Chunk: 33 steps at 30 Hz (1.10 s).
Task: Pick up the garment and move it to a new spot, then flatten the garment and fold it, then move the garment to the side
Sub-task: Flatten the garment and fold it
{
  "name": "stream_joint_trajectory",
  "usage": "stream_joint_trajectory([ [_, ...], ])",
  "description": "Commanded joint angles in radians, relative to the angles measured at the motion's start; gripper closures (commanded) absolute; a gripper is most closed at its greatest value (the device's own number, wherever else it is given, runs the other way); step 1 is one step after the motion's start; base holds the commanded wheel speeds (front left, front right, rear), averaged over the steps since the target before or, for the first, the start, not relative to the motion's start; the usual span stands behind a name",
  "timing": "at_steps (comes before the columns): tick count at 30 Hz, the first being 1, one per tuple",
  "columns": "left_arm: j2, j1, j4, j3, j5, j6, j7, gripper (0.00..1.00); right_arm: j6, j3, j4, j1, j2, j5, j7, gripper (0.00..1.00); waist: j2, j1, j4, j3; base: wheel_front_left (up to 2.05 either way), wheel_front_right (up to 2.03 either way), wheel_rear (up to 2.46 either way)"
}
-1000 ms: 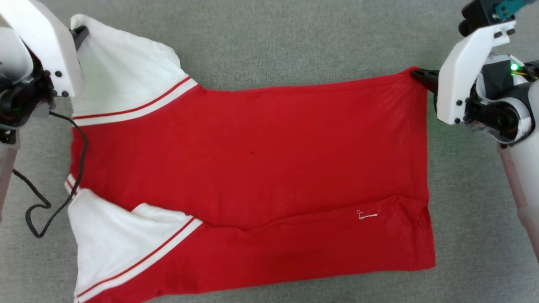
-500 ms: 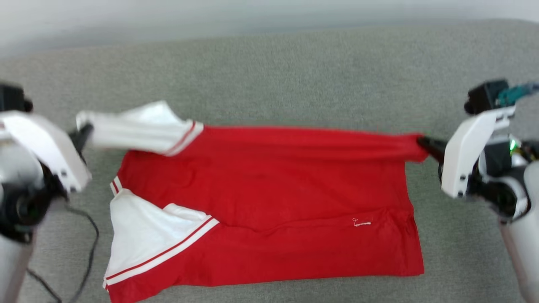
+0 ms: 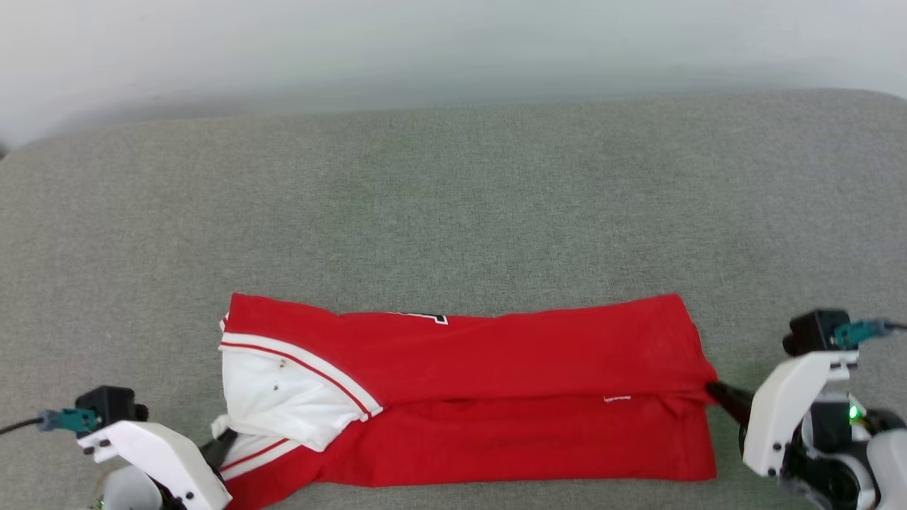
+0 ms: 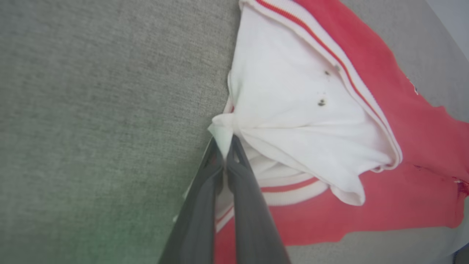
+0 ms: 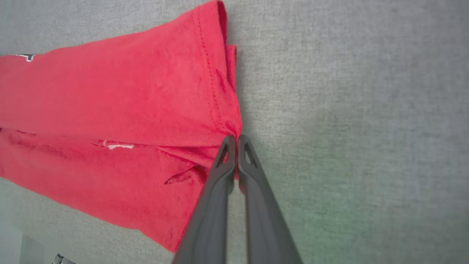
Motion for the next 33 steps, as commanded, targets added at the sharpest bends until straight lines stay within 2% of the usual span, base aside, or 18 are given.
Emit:
stream_joint_trajectory([
  [1, -0.019, 0.026, 0.019, -0.014, -0.004, -0.006, -0.005, 0.96, -0.001, -0.011, 0.006, 0.035, 0.009, 0.010, -0.014, 0.84, 0.0000, 0.0002, 0.003, -0.010, 0.00, 0.00, 0.00],
  [2, -0.020, 0.032, 0.031, -0.017, 0.007, -0.003, -0.014, 0.77, -0.001, -0.016, 0.010, 0.049, 0.015, 0.007, -0.017, 0.60, 0.0000, 0.0002, 0.003, -0.015, 0.00, 0.00, 0.00],
  [3, -0.022, 0.034, 0.041, -0.015, 0.019, 0.003, -0.033, 0.10, -0.001, -0.017, 0.013, 0.065, 0.021, 0.003, -0.020, 0.00, 0.0000, 0.0002, 0.001, -0.019, 0.00, 0.00, 0.00],
  [4, -0.030, 0.034, 0.049, -0.013, 0.024, 0.005, -0.050, 0.00, -0.001, -0.021, 0.013, 0.077, 0.027, 0.002, -0.029, 0.00, 0.0000, 0.0002, 0.000, -0.024, 0.00, 0.00, 0.00],
  [9, -0.036, 0.029, 0.051, 0.005, 0.089, 0.024, -0.175, 0.00, -0.001, -0.022, -0.034, 0.127, 0.045, 0.001, -0.056, 0.00, 0.0000, 0.0002, -0.014, -0.055, 0.00, 0.00, 0.00],
  [16, -0.036, 0.010, -0.022, 0.007, 0.224, 0.067, -0.372, 0.00, -0.001, -0.096, -0.182, 0.167, 0.016, -0.006, -0.033, 0.00, 0.0000, 0.0002, -0.028, -0.114, 0.00, 0.00, 0.00],
  [24, -0.086, -0.022, -0.162, -0.036, 0.377, 0.116, -0.570, 0.00, -0.001, -0.243, -0.255, 0.149, -0.006, -0.042, 0.151, 0.00, 0.0000, 0.0002, 0.007, -0.148, 0.00, 0.00, 0.00],
  [28, -0.110, -0.034, -0.215, -0.065, 0.454, 0.134, -0.610, 0.00, -0.001, -0.287, -0.259, 0.144, 0.009, -0.066, 0.256, 0.00, 0.0000, 0.0002, 0.051, -0.136, 0.00, 0.00, 0.00],
  [33, -0.131, -0.045, -0.255, -0.110, 0.523, 0.143, -0.625, 0.00, -0.001, -0.297, -0.233, 0.123, 0.053, -0.093, 0.335, 0.00, 0.0000, 0.0002, 0.108, -0.097, 0.00, 0.00, 0.00],
])
